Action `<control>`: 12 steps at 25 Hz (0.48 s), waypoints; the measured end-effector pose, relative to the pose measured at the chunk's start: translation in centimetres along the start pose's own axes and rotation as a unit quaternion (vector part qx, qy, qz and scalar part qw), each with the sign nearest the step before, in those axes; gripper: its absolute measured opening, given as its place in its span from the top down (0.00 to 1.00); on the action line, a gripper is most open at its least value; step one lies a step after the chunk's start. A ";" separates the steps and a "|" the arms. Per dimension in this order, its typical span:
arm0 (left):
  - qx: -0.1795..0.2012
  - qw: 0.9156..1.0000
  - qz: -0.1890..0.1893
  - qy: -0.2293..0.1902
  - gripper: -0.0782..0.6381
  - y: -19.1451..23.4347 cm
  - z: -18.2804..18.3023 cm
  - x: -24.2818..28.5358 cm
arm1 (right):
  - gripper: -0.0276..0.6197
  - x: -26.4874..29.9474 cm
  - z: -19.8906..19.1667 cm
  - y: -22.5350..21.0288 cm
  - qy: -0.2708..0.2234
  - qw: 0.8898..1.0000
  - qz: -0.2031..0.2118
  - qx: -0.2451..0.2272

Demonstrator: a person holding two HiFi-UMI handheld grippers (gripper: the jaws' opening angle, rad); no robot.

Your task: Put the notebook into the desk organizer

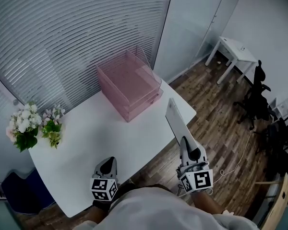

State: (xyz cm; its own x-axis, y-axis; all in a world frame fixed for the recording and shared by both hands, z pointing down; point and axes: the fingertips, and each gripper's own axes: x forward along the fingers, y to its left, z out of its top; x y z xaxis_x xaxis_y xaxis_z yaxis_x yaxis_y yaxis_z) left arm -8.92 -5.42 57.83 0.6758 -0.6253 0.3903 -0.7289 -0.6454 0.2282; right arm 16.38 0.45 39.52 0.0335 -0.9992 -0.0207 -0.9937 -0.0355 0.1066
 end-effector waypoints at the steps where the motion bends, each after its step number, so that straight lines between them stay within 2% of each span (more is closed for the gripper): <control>1: 0.000 1.000 -0.001 0.000 0.88 0.5 0.3 0.7 | 0.93 1.2 0.4 -0.2 -0.004 1.000 -0.001 -0.004; 7: -0.008 1.000 0.014 0.022 0.88 1.7 0.0 2.4 | 0.93 6.8 2.5 -2.0 -0.024 0.999 0.012 -0.025; 12: -0.021 0.998 0.049 0.019 0.88 1.9 0.9 3.8 | 0.93 12.5 3.6 -3.9 -0.041 0.996 0.050 -0.053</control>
State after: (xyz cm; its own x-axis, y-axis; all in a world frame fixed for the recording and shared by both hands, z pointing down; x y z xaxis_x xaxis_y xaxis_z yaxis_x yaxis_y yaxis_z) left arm -7.58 -9.43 58.93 0.5976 -0.6668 0.4453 -0.7953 -0.5634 0.2237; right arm 20.28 -11.86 35.25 -0.0779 -0.9932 -0.0860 -0.9744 0.0576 0.2174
